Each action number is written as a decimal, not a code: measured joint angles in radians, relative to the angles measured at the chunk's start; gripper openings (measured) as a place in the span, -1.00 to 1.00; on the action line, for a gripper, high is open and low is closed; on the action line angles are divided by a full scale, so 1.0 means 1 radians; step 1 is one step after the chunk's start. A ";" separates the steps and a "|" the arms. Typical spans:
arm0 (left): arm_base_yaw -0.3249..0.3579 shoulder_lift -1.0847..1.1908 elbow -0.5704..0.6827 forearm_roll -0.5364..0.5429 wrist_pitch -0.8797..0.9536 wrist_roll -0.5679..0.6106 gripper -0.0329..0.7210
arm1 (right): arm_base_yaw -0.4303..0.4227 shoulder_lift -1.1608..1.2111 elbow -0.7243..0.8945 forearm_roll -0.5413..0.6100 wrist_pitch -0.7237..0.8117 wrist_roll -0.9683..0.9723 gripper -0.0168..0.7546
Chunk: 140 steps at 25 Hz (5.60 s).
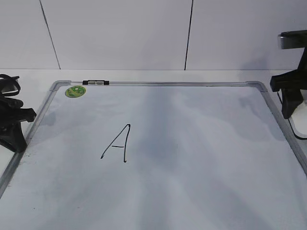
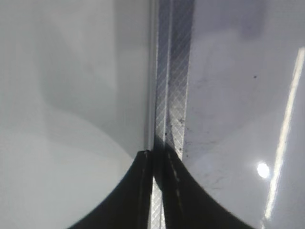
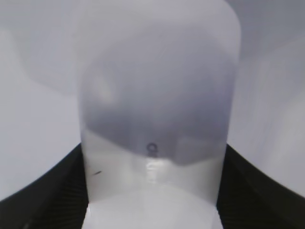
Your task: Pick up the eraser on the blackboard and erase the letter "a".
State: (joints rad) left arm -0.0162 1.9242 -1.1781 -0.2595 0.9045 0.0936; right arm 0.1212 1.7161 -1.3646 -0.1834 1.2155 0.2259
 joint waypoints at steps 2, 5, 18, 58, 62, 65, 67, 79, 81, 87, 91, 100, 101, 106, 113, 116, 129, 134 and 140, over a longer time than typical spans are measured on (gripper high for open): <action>0.000 0.000 0.000 0.000 -0.001 0.000 -0.82 | -0.014 0.026 0.000 0.023 -0.003 -0.024 0.49; 0.000 0.000 0.000 0.000 -0.001 0.000 -0.82 | -0.023 0.070 -0.011 0.050 -0.004 -0.053 0.49; 0.000 0.000 0.000 -0.002 -0.001 0.000 -0.82 | -0.023 0.248 -0.102 0.089 0.000 -0.080 0.49; 0.000 0.000 0.000 -0.002 -0.004 0.000 -0.82 | -0.023 0.285 -0.102 0.124 -0.067 -0.071 0.49; 0.000 0.000 0.000 -0.002 -0.004 0.000 -0.82 | -0.023 0.285 -0.102 0.109 -0.041 -0.071 0.49; 0.000 0.000 0.000 -0.002 -0.004 0.000 -0.82 | -0.023 0.285 -0.102 0.094 -0.033 -0.071 0.49; 0.000 0.000 0.000 -0.002 -0.004 0.000 -0.82 | -0.023 0.285 -0.102 0.092 -0.031 -0.071 0.49; 0.000 0.000 0.000 -0.002 -0.004 0.000 -0.82 | -0.023 0.285 -0.102 0.091 -0.027 -0.071 0.56; 0.000 0.000 0.000 -0.002 -0.004 0.000 -0.82 | -0.023 0.285 -0.102 0.087 -0.027 -0.068 0.67; 0.000 0.000 0.000 -0.002 -0.006 0.000 -0.82 | -0.023 0.285 -0.104 0.084 -0.027 -0.068 0.80; 0.000 0.000 0.000 -0.002 -0.006 0.000 -0.82 | -0.023 0.285 -0.104 0.084 -0.017 -0.064 0.80; 0.000 0.000 0.000 -0.002 -0.006 0.000 -0.82 | -0.023 0.285 -0.170 0.084 -0.008 -0.059 0.50; 0.000 0.000 0.000 -0.002 -0.006 0.000 -0.82 | -0.023 0.285 -0.181 0.084 -0.008 -0.059 0.46; 0.000 0.000 0.000 -0.002 -0.006 0.000 -0.82 | -0.023 0.260 -0.186 0.085 -0.006 -0.059 0.41; 0.000 0.000 0.000 -0.002 -0.006 0.000 -0.82 | -0.023 0.194 -0.189 0.108 0.000 -0.059 0.41; 0.000 0.000 0.000 -0.002 -0.006 0.000 -0.82 | -0.023 0.156 -0.189 0.130 0.001 -0.059 0.41; 0.000 -0.016 0.010 0.025 -0.024 -0.002 -0.63 | -0.023 0.042 -0.189 0.164 0.010 -0.059 0.41; 0.000 -0.026 0.010 0.037 -0.027 -0.008 -0.24 | -0.023 0.039 -0.189 0.173 0.010 -0.063 0.41; 0.000 -0.141 0.010 0.039 -0.019 -0.011 -0.18 | -0.023 0.005 -0.189 0.176 0.010 -0.062 0.41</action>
State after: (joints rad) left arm -0.0162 1.7828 -1.1685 -0.2204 0.8855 0.0830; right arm 0.0986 1.7215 -1.5537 -0.0078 1.2257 0.1637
